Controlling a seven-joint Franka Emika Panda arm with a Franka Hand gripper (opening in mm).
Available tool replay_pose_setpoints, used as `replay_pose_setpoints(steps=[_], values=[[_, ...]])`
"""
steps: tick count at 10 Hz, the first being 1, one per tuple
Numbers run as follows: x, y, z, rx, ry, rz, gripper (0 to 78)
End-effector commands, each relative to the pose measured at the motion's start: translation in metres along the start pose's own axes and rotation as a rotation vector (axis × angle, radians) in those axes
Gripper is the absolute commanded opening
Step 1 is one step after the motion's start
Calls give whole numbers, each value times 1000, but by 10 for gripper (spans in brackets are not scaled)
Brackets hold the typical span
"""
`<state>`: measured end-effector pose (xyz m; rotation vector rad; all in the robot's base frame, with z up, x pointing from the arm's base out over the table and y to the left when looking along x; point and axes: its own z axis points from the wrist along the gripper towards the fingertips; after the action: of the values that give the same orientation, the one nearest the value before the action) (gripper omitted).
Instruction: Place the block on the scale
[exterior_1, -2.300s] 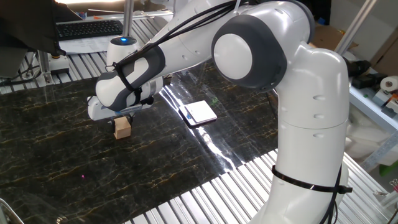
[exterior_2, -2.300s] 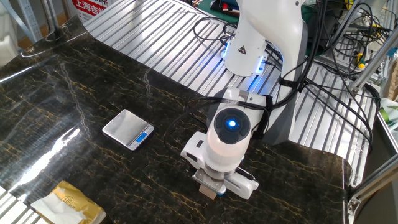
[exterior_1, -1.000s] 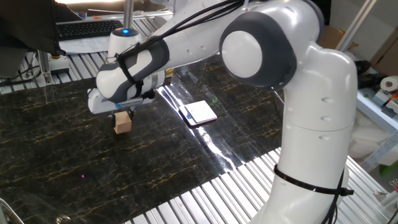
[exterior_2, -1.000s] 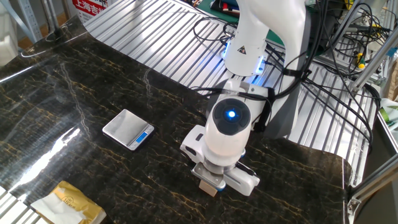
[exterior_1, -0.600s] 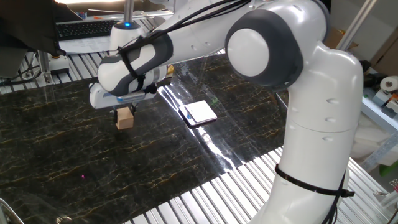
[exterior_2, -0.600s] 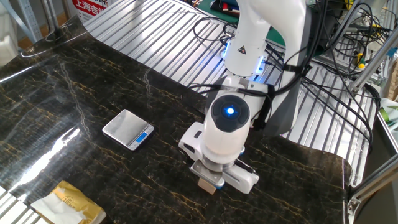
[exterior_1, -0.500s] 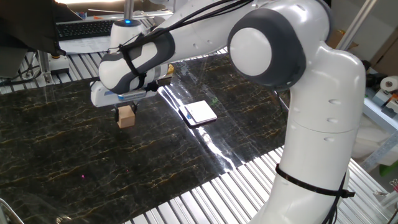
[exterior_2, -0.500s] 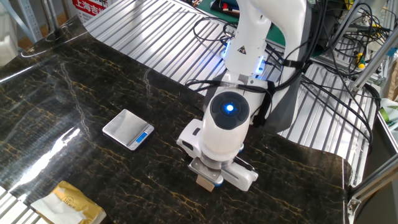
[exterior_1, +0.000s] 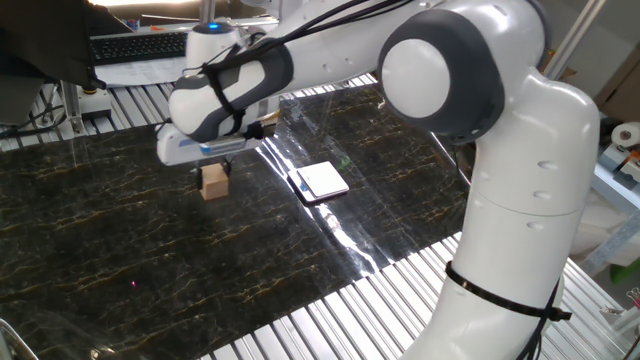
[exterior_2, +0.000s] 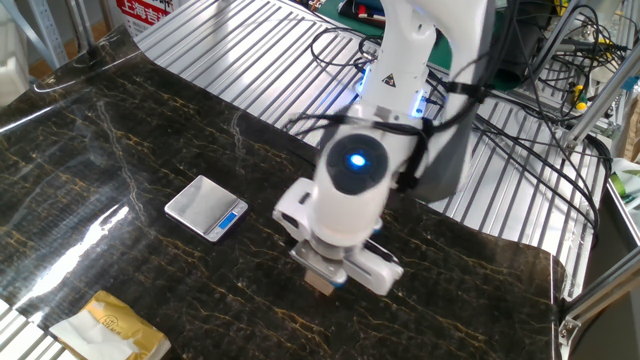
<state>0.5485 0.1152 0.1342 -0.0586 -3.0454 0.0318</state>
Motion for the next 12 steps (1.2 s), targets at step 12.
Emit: replay_pose_setpoints(steps=[12], values=[[-14,-71,-8,-29,16,-2,11]])
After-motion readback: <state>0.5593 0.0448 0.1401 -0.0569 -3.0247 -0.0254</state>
